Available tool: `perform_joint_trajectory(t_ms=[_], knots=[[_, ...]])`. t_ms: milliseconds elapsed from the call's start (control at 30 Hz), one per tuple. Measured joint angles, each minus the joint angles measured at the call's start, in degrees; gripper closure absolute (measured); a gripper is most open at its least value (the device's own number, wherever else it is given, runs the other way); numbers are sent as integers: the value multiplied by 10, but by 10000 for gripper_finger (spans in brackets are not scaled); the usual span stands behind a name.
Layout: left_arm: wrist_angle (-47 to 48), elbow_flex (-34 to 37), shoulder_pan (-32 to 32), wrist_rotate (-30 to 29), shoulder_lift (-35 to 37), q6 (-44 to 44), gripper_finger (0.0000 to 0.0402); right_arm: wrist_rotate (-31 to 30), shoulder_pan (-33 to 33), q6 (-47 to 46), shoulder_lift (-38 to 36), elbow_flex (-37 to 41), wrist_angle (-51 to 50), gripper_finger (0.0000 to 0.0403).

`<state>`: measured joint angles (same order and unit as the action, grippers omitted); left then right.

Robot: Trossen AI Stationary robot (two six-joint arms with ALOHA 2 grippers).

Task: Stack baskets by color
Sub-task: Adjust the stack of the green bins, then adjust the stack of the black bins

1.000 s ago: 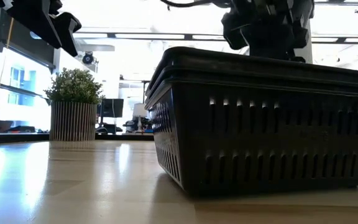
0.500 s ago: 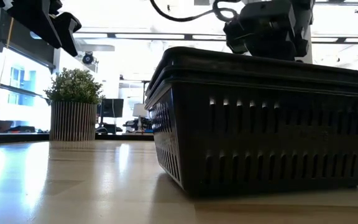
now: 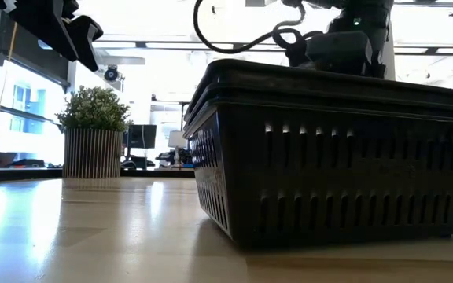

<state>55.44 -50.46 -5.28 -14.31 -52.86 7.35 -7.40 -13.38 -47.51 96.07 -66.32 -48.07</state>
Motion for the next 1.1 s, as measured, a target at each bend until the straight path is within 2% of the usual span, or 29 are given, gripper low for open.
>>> perform_joint_trajectory(t_ms=[133, 333, 467, 567, 867, 1100], knots=[[0, 0, 0, 0, 0, 0, 142, 5, -2, 2, 0, -21, -20, 242], [0, 0, 0, -4, 0, 11, 142, -2, -28, 15, 0, -104, -43, 242], [-22, 0, 0, -2, 0, 75, 142, -19, -55, 9, 0, -141, -42, 242], [-38, 0, -3, 27, 0, 121, 142, -21, -77, -7, 0, -145, -40, 242], [-119, 0, -70, 24, -49, 212, 142, -47, -135, -85, 13, -145, -45, 242], [-141, 0, -132, -5, -114, 247, 142, -6, -161, -102, 34, -145, 10, 242]])
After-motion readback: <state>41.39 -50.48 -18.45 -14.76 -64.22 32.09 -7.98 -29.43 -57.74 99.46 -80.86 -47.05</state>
